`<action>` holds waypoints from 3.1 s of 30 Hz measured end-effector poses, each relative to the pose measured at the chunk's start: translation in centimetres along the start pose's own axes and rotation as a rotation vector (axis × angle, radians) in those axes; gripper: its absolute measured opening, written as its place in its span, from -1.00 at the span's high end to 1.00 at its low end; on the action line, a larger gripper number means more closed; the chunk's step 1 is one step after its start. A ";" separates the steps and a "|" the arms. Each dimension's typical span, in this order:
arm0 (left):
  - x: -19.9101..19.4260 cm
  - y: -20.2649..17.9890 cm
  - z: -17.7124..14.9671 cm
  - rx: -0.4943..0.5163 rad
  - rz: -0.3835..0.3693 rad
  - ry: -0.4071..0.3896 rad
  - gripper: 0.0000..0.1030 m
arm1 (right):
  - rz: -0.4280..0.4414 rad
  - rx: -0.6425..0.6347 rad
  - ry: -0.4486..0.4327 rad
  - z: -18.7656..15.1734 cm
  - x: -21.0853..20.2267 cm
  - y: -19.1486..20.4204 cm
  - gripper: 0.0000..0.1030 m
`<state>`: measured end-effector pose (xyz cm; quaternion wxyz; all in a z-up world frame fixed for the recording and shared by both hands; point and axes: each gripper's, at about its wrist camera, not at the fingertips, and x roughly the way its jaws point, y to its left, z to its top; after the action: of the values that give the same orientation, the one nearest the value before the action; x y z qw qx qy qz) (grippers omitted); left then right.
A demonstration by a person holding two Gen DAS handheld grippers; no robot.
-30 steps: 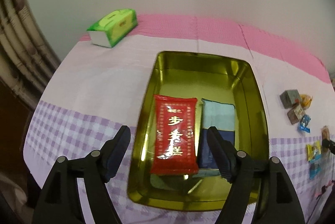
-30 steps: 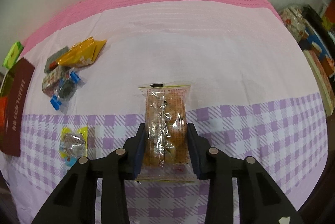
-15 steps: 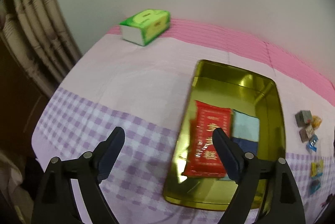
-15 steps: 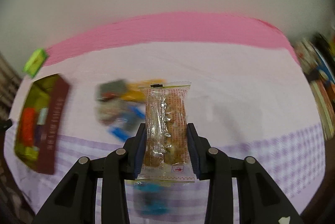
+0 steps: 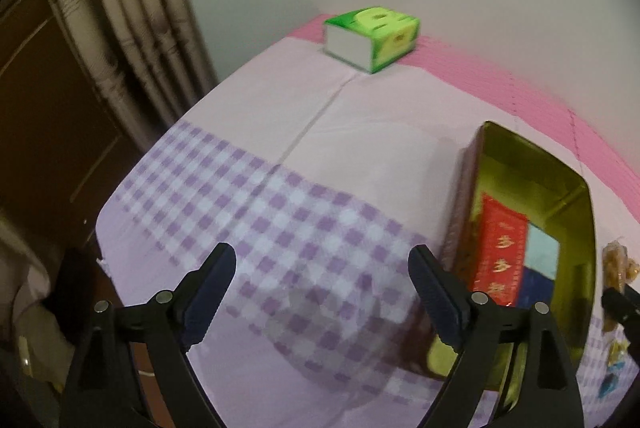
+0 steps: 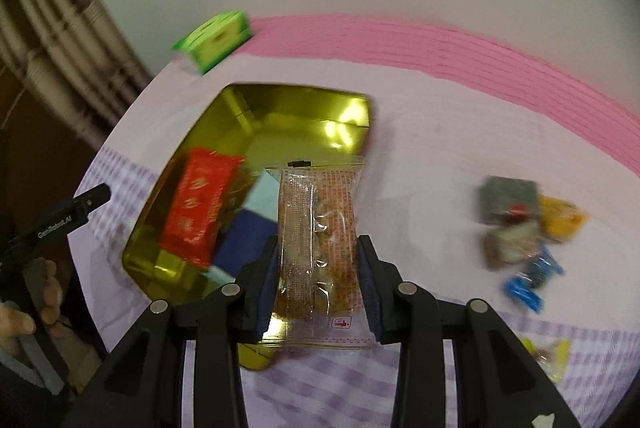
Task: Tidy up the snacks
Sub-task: 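Carry the pastry bag into the gold tin and open the right tool, then grasp the blue-wrapped candy with the right tool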
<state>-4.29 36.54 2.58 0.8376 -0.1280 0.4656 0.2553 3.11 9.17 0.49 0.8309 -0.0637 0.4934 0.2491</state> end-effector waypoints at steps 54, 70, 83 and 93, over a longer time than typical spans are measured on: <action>-1.6 -2.9 -0.5 0.067 -0.130 -0.049 -0.71 | -0.232 0.017 -0.009 -7.6 -7.8 -10.7 -0.51; -4.0 -9.8 -4.1 0.288 -0.150 0.008 -0.71 | -0.208 0.070 0.115 -13.1 -4.4 -14.9 -0.51; -5.9 -20.3 -7.8 0.528 -0.300 0.069 -0.71 | -0.154 0.097 0.117 -13.0 -2.8 -16.2 -0.01; -5.4 -28.7 -11.0 0.733 -0.404 0.079 -0.71 | -0.133 0.135 0.071 -13.9 -3.2 -17.4 0.47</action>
<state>1.21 5.93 0.59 0.8424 0.0803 0.5230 -0.1017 -0.85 -11.94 -6.22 0.8301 -0.0489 0.5328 0.1573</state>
